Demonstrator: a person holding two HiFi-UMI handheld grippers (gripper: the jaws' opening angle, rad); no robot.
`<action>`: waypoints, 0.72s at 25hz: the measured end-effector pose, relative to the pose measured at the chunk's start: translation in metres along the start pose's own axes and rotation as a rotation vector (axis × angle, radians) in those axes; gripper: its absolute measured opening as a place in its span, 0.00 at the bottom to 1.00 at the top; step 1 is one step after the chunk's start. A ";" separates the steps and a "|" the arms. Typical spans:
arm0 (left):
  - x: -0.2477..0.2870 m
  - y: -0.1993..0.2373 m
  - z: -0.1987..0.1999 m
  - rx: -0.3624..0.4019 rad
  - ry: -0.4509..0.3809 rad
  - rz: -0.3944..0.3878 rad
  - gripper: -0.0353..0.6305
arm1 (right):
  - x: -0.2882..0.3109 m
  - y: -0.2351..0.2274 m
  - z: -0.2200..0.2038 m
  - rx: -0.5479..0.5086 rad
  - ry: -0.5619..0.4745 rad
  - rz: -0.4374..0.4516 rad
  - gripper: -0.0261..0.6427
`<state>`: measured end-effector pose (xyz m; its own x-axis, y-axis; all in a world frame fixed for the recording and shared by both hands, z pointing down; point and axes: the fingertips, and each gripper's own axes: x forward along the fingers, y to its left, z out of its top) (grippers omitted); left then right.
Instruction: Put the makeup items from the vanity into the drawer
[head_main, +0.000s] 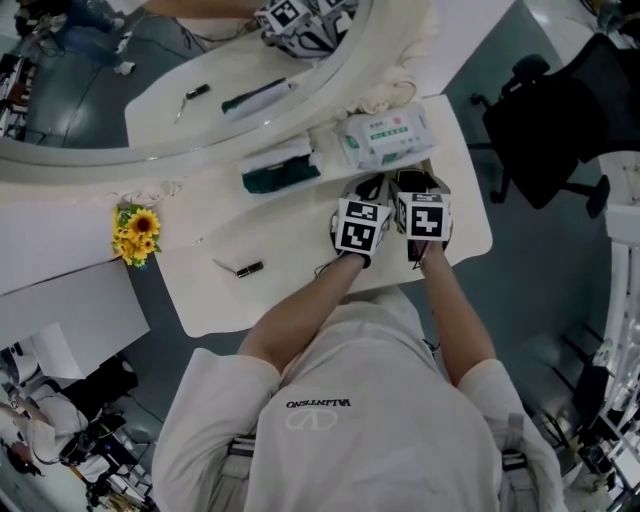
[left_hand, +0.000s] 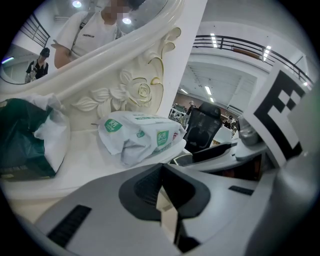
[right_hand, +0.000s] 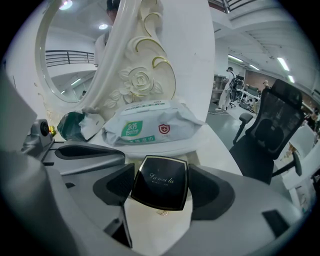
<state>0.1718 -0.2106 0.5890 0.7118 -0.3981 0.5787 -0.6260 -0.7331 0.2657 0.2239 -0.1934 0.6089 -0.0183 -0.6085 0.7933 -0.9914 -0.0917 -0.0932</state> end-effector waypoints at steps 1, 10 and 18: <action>0.000 0.000 0.000 -0.001 -0.001 0.000 0.05 | 0.000 0.001 0.000 -0.003 0.003 0.000 0.56; -0.001 0.004 0.000 -0.005 -0.003 0.002 0.05 | 0.003 0.002 0.001 -0.007 0.002 0.002 0.56; -0.001 0.008 -0.002 -0.010 0.000 0.005 0.05 | 0.003 -0.001 0.001 -0.009 -0.009 -0.023 0.46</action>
<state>0.1653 -0.2148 0.5920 0.7084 -0.4021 0.5801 -0.6329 -0.7256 0.2699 0.2253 -0.1957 0.6106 0.0054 -0.6133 0.7898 -0.9927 -0.0983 -0.0696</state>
